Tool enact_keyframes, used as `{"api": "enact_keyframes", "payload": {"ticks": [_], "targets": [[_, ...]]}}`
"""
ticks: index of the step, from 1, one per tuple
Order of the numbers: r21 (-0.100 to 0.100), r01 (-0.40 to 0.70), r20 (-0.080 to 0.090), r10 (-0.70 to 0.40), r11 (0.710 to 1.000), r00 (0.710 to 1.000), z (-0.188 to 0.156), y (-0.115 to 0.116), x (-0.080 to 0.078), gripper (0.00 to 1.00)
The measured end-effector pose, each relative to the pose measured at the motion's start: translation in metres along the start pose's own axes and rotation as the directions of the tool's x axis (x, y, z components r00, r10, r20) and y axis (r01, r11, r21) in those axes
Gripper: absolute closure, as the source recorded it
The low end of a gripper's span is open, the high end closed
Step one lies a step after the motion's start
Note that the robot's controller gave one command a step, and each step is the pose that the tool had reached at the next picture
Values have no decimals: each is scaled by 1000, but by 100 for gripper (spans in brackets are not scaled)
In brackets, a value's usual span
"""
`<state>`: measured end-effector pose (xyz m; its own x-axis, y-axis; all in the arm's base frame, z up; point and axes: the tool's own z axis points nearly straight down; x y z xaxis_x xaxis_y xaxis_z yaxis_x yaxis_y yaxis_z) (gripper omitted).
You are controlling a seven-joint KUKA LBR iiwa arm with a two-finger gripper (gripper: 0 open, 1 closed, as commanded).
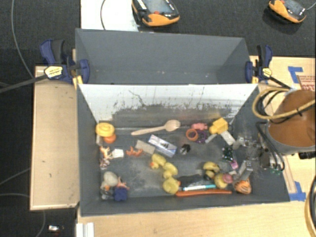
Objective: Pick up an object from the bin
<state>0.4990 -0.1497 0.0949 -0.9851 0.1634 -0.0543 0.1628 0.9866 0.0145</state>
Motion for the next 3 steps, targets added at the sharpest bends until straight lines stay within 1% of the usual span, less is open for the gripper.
{"api": "enact_keyframes", "payload": {"ticks": [1, 2, 3], "targets": [[-2, -20, 1, 20, 1000, 1000, 22, 8, -62, 100], [-2, -20, 1, 20, 1000, 1000, 22, 8, -62, 100], [-2, -76, -1, 76, 997, 997, -60, 12, -67, 100]]}}
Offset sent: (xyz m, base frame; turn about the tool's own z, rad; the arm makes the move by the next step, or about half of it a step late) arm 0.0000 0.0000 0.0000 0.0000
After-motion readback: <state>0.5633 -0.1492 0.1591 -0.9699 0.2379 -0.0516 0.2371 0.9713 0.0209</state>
